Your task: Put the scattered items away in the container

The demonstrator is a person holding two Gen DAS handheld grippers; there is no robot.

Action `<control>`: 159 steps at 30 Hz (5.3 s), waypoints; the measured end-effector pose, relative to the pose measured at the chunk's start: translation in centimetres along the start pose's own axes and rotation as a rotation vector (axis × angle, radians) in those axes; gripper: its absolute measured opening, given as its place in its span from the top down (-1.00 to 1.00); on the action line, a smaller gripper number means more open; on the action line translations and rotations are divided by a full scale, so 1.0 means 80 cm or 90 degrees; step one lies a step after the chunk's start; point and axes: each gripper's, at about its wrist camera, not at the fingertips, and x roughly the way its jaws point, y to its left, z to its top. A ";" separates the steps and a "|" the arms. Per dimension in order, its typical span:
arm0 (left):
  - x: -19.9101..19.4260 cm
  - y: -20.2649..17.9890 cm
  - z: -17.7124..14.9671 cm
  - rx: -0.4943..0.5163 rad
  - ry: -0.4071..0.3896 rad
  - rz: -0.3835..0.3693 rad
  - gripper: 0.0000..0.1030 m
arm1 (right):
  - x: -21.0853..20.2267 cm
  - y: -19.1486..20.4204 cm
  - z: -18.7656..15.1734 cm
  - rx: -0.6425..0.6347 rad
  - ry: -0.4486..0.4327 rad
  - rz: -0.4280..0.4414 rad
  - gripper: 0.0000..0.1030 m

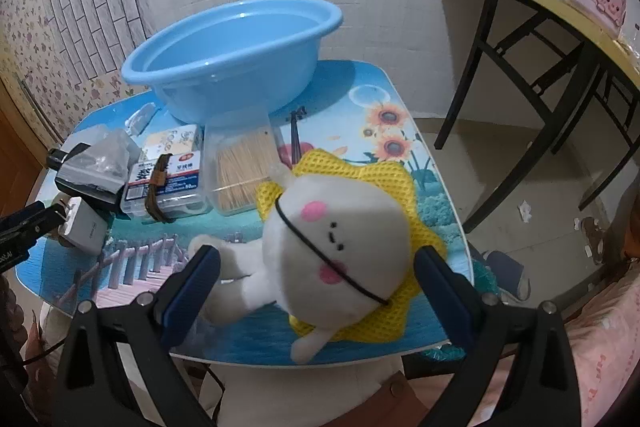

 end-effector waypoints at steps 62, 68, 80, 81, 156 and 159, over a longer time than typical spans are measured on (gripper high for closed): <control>-0.009 0.025 -0.023 0.067 0.020 0.015 0.04 | -0.020 0.016 -0.006 -0.021 -0.018 0.052 -0.21; -0.043 0.045 -0.031 0.055 -0.004 0.037 0.04 | -0.025 0.016 -0.007 -0.023 -0.028 0.050 -0.21; -0.045 0.060 -0.032 0.046 -0.006 0.069 0.02 | -0.028 0.021 -0.008 -0.025 -0.035 0.056 -0.21; -0.041 0.060 -0.031 0.045 0.001 0.069 0.02 | -0.029 0.020 -0.007 -0.024 -0.037 0.055 -0.21; 0.091 -0.143 0.178 0.208 -0.023 -0.029 -0.10 | 0.056 0.025 0.191 -0.080 -0.133 0.150 -0.27; 0.082 -0.140 0.170 0.206 -0.054 -0.024 -0.30 | 0.056 0.024 0.187 -0.063 -0.149 0.151 -0.28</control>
